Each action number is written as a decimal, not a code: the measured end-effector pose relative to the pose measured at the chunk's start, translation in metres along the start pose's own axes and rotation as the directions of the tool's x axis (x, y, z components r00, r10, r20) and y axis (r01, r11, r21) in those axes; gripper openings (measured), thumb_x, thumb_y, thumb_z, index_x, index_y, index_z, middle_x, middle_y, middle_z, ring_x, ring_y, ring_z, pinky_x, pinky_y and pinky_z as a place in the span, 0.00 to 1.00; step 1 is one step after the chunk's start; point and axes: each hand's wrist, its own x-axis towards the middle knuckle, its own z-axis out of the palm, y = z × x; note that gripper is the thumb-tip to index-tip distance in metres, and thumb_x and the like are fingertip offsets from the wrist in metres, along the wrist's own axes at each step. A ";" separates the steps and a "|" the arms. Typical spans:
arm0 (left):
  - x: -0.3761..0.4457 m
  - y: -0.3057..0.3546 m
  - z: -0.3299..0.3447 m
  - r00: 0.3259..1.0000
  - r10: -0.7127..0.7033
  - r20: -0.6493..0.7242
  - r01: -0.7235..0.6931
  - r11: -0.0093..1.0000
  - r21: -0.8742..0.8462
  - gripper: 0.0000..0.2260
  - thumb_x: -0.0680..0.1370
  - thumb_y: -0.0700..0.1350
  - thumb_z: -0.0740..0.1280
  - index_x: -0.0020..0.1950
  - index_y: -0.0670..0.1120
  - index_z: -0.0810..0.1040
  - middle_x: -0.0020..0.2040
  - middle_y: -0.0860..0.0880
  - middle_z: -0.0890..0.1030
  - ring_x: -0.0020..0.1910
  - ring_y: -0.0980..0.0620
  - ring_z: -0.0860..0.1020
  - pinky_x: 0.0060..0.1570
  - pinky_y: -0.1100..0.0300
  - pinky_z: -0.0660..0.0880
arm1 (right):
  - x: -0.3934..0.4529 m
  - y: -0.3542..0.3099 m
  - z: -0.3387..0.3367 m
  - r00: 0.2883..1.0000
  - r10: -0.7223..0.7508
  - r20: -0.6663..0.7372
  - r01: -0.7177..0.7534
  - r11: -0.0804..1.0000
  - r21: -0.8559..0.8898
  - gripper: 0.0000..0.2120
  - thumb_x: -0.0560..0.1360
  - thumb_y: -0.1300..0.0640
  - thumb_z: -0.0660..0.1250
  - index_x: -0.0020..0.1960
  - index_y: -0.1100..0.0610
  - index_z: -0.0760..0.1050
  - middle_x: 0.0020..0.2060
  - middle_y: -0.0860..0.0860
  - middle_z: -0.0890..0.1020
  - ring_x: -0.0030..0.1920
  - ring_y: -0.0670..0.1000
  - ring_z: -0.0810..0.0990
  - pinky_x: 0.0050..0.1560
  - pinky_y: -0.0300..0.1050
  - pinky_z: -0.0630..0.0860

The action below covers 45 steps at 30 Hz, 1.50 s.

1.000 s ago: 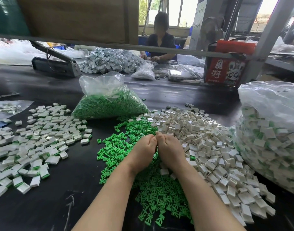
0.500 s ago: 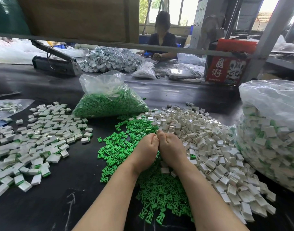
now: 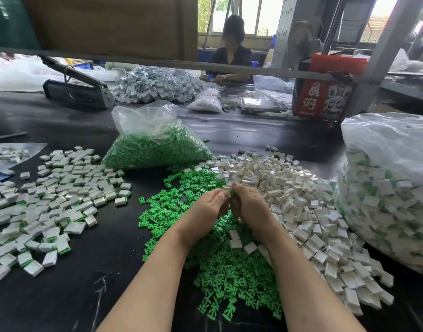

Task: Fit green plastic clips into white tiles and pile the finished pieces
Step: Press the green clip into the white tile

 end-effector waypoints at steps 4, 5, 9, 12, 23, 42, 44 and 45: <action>-0.001 0.000 -0.002 1.000 -0.016 0.005 0.016 1.000 -0.019 0.13 0.85 0.43 0.55 0.48 0.47 0.77 0.39 0.57 0.79 0.39 0.65 0.77 0.44 0.71 0.72 | -0.001 -0.002 0.000 1.000 -0.010 0.003 0.010 1.000 -0.021 0.22 0.84 0.55 0.52 0.33 0.59 0.68 0.23 0.48 0.67 0.24 0.46 0.64 0.29 0.42 0.63; -0.001 0.000 -0.002 1.000 -0.017 0.006 0.017 1.000 -0.013 0.13 0.85 0.43 0.54 0.48 0.47 0.76 0.38 0.57 0.78 0.37 0.65 0.75 0.42 0.72 0.71 | -0.002 -0.002 0.001 1.000 -0.020 -0.003 0.020 0.999 -0.034 0.22 0.84 0.55 0.52 0.33 0.60 0.68 0.23 0.50 0.67 0.25 0.47 0.64 0.30 0.44 0.63; -0.002 0.001 -0.001 1.000 -0.010 -0.007 0.010 1.000 0.007 0.14 0.86 0.43 0.54 0.45 0.49 0.75 0.31 0.62 0.77 0.31 0.69 0.73 0.35 0.75 0.69 | -0.002 -0.002 0.006 0.995 -0.088 -0.053 0.078 0.982 -0.173 0.25 0.84 0.55 0.53 0.35 0.70 0.70 0.27 0.54 0.68 0.29 0.51 0.64 0.35 0.50 0.62; -0.001 0.002 0.002 0.999 0.002 -0.040 -0.001 1.000 0.014 0.13 0.85 0.44 0.54 0.47 0.47 0.77 0.39 0.54 0.78 0.39 0.60 0.75 0.43 0.64 0.74 | -0.002 -0.001 0.012 0.975 -0.183 -0.127 0.128 0.927 -0.353 0.26 0.84 0.54 0.53 0.34 0.70 0.71 0.26 0.53 0.71 0.29 0.52 0.67 0.33 0.49 0.64; 0.002 0.001 0.003 0.998 0.007 -0.065 -0.012 0.997 -0.080 0.13 0.85 0.43 0.54 0.52 0.44 0.78 0.51 0.44 0.83 0.55 0.49 0.81 0.60 0.56 0.76 | -0.001 0.003 0.020 0.933 -0.248 -0.261 0.155 0.931 -0.331 0.24 0.84 0.54 0.53 0.29 0.55 0.66 0.24 0.49 0.70 0.27 0.49 0.67 0.32 0.47 0.65; -0.001 -0.002 -0.009 0.998 -0.065 0.018 0.064 0.995 0.083 0.16 0.86 0.47 0.54 0.56 0.37 0.76 0.45 0.44 0.72 0.42 0.50 0.68 0.39 0.64 0.68 | -0.001 0.003 0.010 0.984 -0.177 -0.005 0.161 0.908 -0.388 0.23 0.84 0.54 0.52 0.31 0.57 0.66 0.25 0.48 0.67 0.28 0.49 0.64 0.34 0.48 0.61; -0.001 -0.003 -0.009 0.997 -0.069 0.019 0.067 0.995 0.080 0.16 0.86 0.47 0.54 0.57 0.37 0.76 0.46 0.42 0.73 0.44 0.49 0.69 0.43 0.60 0.70 | -0.001 0.003 0.011 0.983 -0.184 0.009 0.169 0.881 -0.442 0.25 0.84 0.53 0.52 0.28 0.54 0.63 0.23 0.46 0.67 0.26 0.47 0.63 0.32 0.48 0.60; -0.001 -0.004 -0.009 0.997 -0.071 0.020 0.069 0.995 0.075 0.16 0.86 0.48 0.54 0.57 0.37 0.76 0.47 0.40 0.75 0.45 0.48 0.70 0.47 0.55 0.71 | -0.001 0.003 0.012 0.983 -0.183 0.018 0.170 0.870 -0.463 0.26 0.84 0.52 0.52 0.27 0.53 0.63 0.22 0.45 0.67 0.25 0.46 0.63 0.32 0.47 0.60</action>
